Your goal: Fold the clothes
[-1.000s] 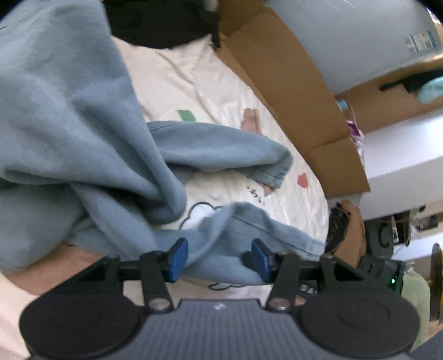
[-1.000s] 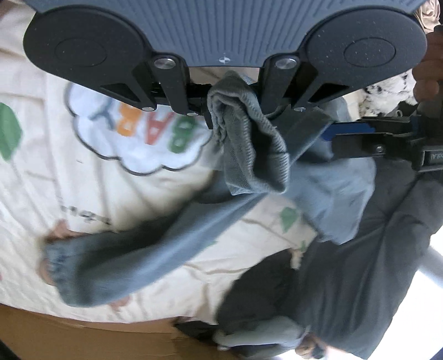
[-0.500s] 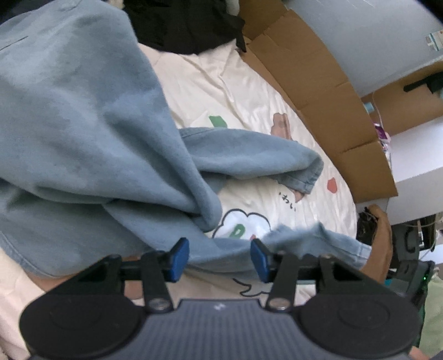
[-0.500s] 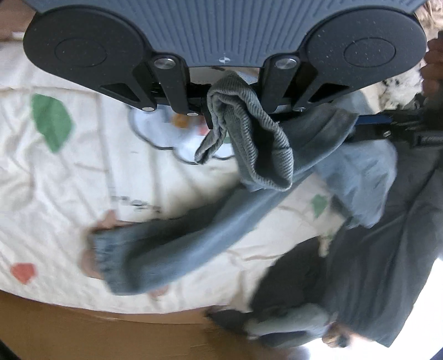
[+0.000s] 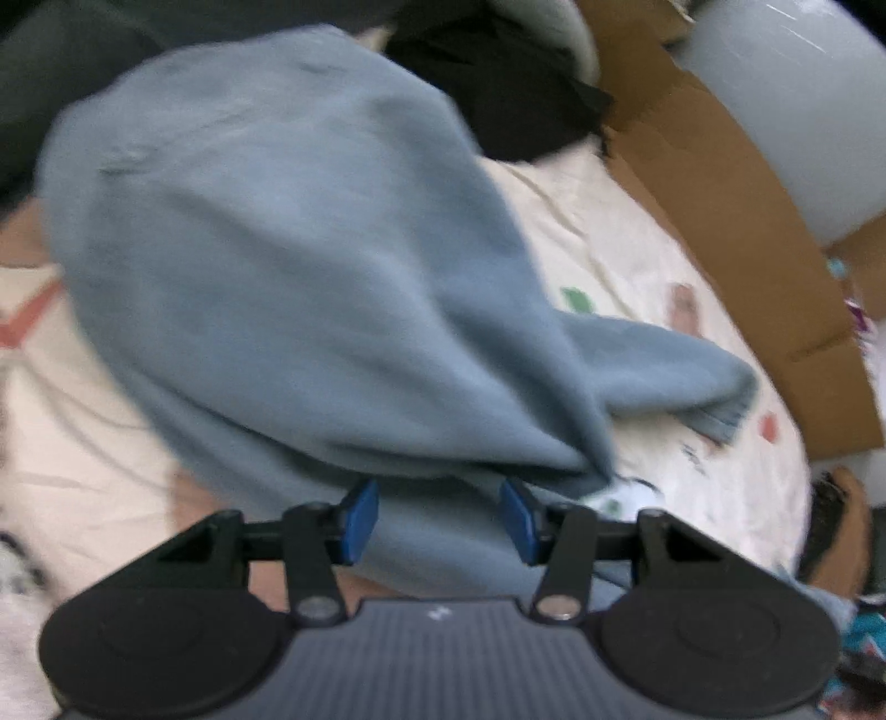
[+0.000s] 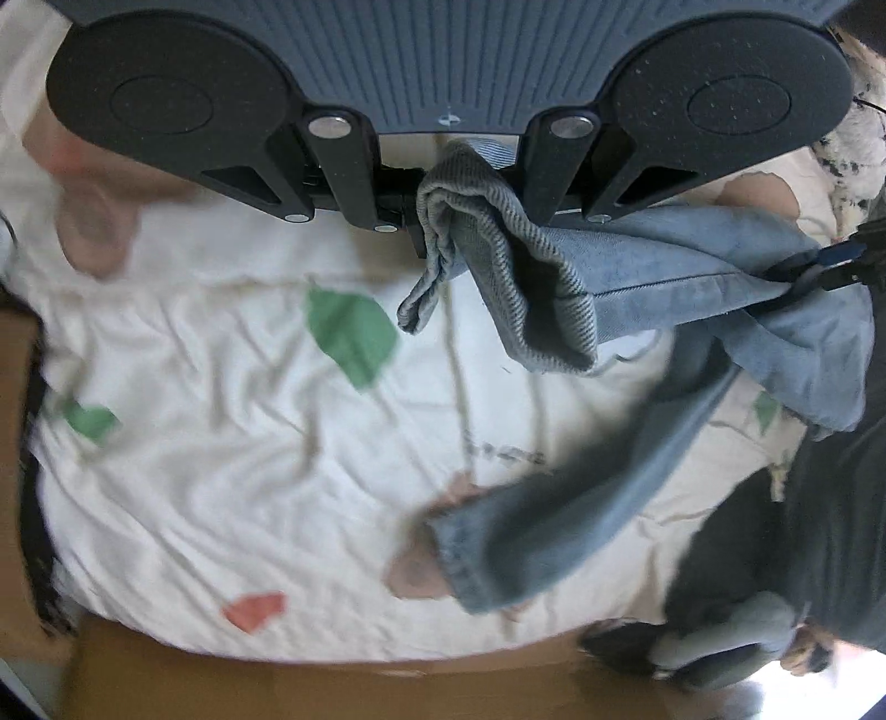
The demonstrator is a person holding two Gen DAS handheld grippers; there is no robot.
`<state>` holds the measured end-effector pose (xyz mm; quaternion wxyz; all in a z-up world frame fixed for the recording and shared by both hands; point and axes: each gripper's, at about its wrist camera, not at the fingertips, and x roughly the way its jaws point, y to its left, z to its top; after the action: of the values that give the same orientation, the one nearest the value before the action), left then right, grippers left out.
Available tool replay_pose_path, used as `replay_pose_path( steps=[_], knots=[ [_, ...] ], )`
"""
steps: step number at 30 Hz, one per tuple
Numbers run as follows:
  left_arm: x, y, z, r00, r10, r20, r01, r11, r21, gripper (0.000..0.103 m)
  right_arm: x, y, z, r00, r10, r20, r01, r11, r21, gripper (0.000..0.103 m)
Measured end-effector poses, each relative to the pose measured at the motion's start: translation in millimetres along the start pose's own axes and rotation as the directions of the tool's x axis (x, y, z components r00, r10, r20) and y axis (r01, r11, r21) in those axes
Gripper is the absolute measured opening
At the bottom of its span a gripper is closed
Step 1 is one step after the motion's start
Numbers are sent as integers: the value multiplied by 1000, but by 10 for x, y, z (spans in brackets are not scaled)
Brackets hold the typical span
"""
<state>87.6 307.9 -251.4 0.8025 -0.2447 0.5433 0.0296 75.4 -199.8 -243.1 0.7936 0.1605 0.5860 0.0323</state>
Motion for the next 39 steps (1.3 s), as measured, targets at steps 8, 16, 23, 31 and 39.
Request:
replay_pose_path(
  steps=[8, 16, 23, 31, 39],
  knots=[
    [-354, 447, 129, 957, 215, 193, -192, 973, -132, 55, -288, -429, -136, 985, -152, -78, 157, 986, 55, 8],
    [-257, 940, 176, 929, 344, 139, -302, 919, -252, 56, -634, -1076, -227, 936, -333, -112, 346, 928, 137, 8],
    [-185, 979, 90, 944, 296, 150, -243, 924, -294, 59, -823, -1429, -327, 906, -406, -124, 423, 887, 185, 8],
    [-108, 941, 66, 960, 217, 175, -152, 933, -327, 70, -781, -1721, -393, 836, -512, -197, 544, 820, 178, 12],
    [190, 933, 49, 991, 75, 111, -32, 937, -348, 48, -686, -1420, -387, 810, -558, -181, 576, 814, 68, 44]
  ],
)
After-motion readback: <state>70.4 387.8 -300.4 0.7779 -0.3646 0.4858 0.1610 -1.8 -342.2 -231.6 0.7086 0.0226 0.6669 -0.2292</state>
